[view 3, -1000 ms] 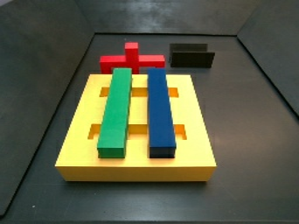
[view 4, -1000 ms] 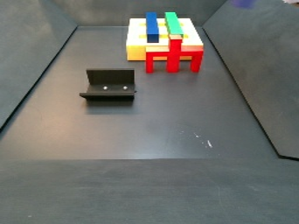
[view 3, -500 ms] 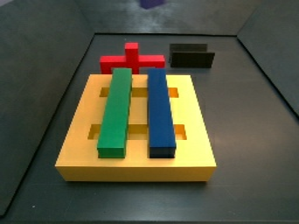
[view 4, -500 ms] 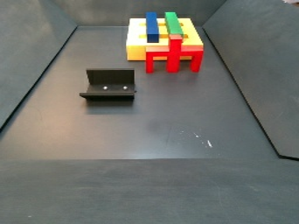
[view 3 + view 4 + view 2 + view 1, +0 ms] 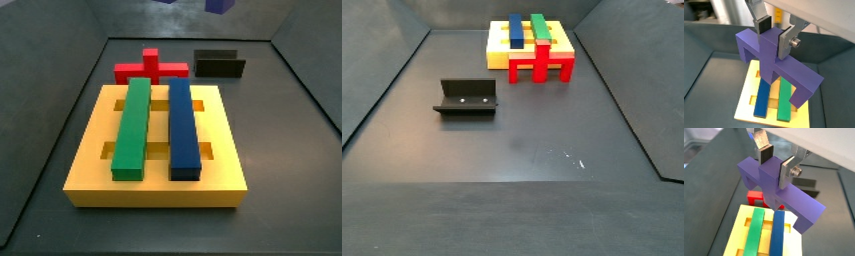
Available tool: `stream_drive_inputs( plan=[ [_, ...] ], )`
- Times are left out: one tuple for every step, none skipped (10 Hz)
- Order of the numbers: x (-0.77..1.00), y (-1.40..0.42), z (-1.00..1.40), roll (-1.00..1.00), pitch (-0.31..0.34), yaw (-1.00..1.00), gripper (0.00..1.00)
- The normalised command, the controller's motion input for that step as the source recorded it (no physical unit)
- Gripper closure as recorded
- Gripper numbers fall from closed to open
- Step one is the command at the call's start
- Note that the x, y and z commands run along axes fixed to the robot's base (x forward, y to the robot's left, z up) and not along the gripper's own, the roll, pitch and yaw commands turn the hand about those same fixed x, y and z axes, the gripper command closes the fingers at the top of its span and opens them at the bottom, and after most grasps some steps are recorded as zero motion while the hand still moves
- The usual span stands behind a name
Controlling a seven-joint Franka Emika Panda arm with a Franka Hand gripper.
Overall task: Pick up the purple object. Move up. Move to above the board. Insert the purple object.
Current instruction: Move to above the board, then insert the purple object.
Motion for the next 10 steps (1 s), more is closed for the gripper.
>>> stream_drive_inputs(
  plan=[
    [0.08,-0.06,0.01,0.04,0.116,1.00,1.00],
    [0.08,-0.05,0.01,0.05,0.126,1.00,1.00],
    [0.08,-0.04,0.02,0.06,0.160,1.00,1.00],
    [0.08,-0.04,0.02,0.07,0.179,1.00,1.00],
    [0.08,-0.04,0.03,0.09,0.234,1.00,1.00],
    [0.08,-0.04,0.03,0.10,0.243,0.81,1.00],
    [0.09,-0.04,0.03,0.10,0.208,0.46,1.00],
    [0.08,-0.03,0.03,0.09,0.165,0.23,1.00],
    [0.00,0.00,-0.03,-0.03,0.000,0.00,1.00],
    [0.00,-0.01,-0.19,-0.32,-0.020,-0.03,1.00]
  ],
)
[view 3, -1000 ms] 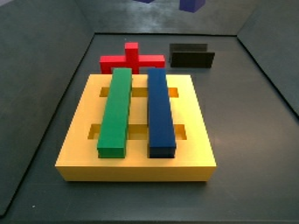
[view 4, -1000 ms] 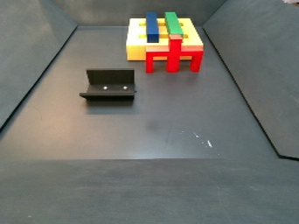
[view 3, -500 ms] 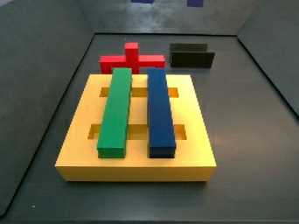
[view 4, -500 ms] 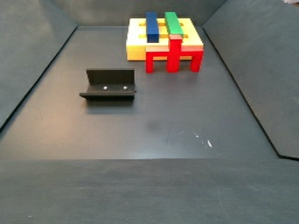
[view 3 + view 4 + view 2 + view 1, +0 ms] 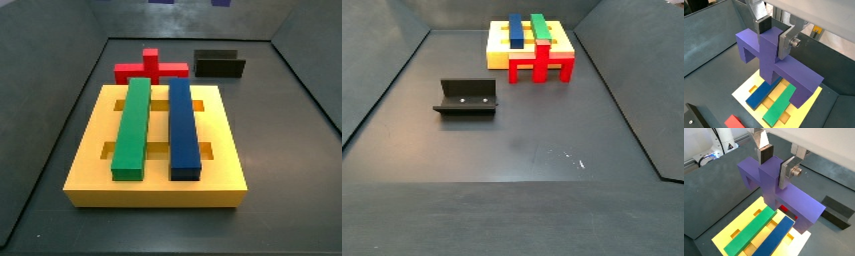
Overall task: Pick up the purple object. Move up. Move to above the board. Insert the purple object.
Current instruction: Insert the purple object.
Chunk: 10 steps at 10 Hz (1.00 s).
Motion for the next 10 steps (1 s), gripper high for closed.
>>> stream_drive_inputs(
  plan=[
    [0.00,-0.14,-0.16,-0.41,-0.019,0.00,1.00],
    [0.00,-0.25,-0.14,-0.44,-0.029,0.00,1.00],
    [0.00,-0.36,-0.20,-0.40,-0.041,0.02,1.00],
    [0.00,-0.55,-0.47,-0.26,-0.074,0.10,1.00],
    [-0.04,-0.68,-0.67,-0.09,-0.146,0.17,1.00],
    [-0.05,-0.72,-0.72,-0.01,-0.191,0.21,1.00],
    [0.00,-0.65,-0.71,0.03,-0.217,0.21,1.00],
    [0.04,-0.35,-0.73,0.14,-0.154,0.17,1.00],
    [0.00,-0.15,-0.82,0.20,-0.130,0.11,1.00],
    [-0.03,-0.07,-0.73,0.29,-0.099,0.10,1.00]
  ],
)
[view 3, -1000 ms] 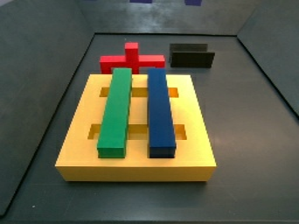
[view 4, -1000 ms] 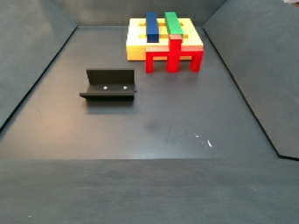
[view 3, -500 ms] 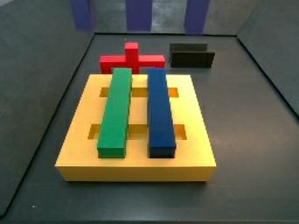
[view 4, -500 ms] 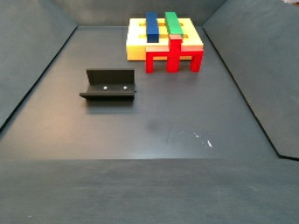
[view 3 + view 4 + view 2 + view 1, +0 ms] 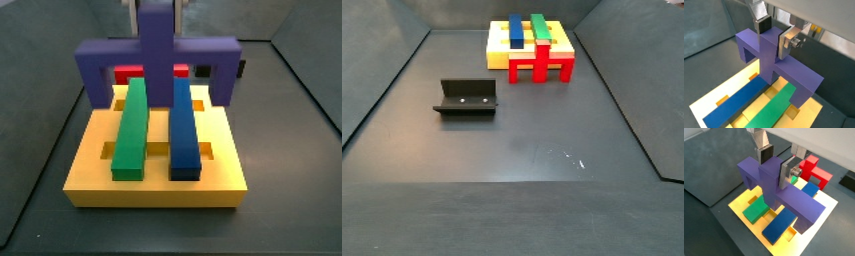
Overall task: Pick up the purple object. Move up. Move to above the board. Insert the purple object.
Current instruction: Insert the purple object.
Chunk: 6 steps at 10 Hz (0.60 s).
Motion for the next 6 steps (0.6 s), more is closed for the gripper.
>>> stream_drive_inputs(
  plan=[
    [0.00,-0.05,-0.70,0.29,-0.093,0.12,1.00],
    [0.00,-0.15,-0.63,0.30,-0.080,0.12,1.00],
    [0.00,-0.17,-0.41,0.18,-0.067,0.10,1.00],
    [0.04,-0.14,-0.28,0.12,-0.044,0.09,1.00],
    [0.07,-0.13,-0.19,0.12,0.000,0.06,1.00],
    [0.19,0.00,-0.07,0.05,0.000,0.03,1.00]
  ],
)
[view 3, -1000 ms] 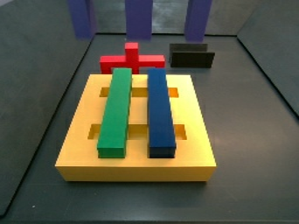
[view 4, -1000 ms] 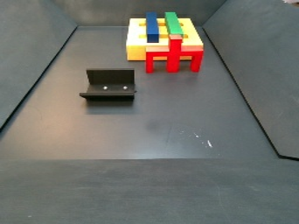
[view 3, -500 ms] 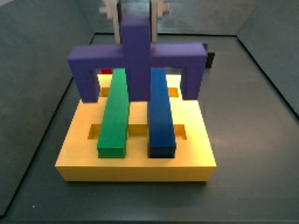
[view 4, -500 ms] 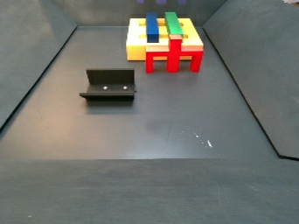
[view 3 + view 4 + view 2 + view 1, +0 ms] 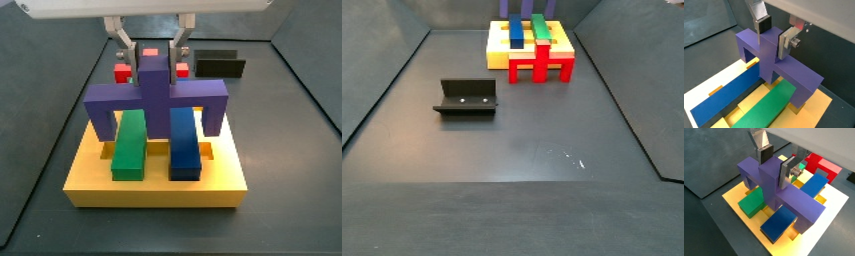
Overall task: Pick up the purple object. Move up. Move to above the board. Insert the purple object.
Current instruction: Insert the purple object.
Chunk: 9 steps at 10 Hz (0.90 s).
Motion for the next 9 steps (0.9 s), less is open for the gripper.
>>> stream_drive_inputs(
  plan=[
    [0.13,0.00,-0.13,0.02,0.000,0.00,1.00],
    [0.01,0.00,-0.17,0.05,0.000,0.00,1.00],
    [0.00,0.00,-0.20,0.07,0.000,0.00,1.00],
    [-0.05,0.00,-0.12,0.07,0.000,0.00,1.00],
    [-0.06,0.00,-0.11,0.07,0.000,0.00,1.00],
    [0.00,0.00,-0.11,0.05,0.000,0.00,1.00],
    [0.00,0.00,-0.10,0.01,0.000,0.00,1.00],
    [0.09,0.00,0.00,0.00,0.000,0.00,1.00],
    [0.00,0.00,0.00,0.00,0.033,0.00,1.00]
  ],
)
